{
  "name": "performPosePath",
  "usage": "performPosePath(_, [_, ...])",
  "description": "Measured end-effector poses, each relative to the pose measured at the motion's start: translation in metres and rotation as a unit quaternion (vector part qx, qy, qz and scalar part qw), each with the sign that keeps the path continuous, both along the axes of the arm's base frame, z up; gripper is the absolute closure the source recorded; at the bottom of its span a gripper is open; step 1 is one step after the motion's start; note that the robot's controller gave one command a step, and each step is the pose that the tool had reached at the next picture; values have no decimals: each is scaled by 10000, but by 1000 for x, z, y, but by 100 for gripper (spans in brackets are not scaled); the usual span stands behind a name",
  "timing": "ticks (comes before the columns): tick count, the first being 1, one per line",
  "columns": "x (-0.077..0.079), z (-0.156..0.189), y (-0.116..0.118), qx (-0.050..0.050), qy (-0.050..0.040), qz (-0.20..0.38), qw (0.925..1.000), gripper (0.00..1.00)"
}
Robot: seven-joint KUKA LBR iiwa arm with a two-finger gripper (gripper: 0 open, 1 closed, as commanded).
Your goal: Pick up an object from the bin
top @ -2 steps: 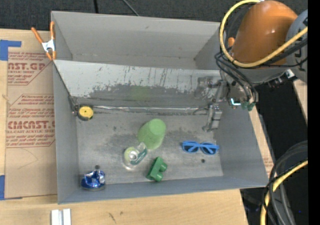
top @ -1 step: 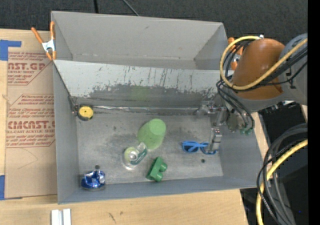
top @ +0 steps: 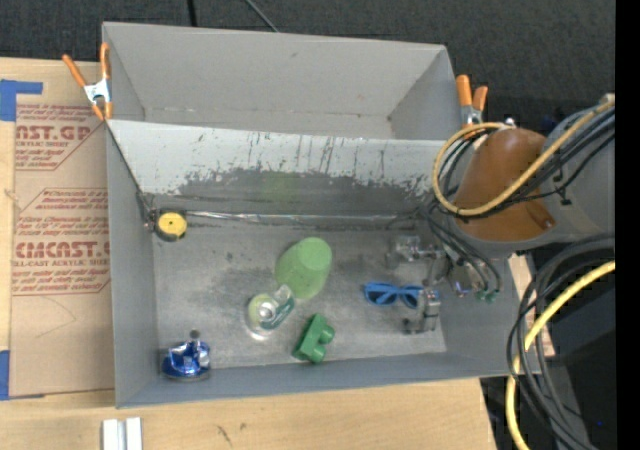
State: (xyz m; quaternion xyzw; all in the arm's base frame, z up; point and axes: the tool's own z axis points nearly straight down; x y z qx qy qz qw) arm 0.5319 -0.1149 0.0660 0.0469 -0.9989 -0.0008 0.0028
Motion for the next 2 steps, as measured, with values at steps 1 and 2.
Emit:
performPosePath(1, [2,4,1,-7,-31,2,10000,100])
performPosePath(2, [-29,142,-3,-19,-71,-23,10000,100])
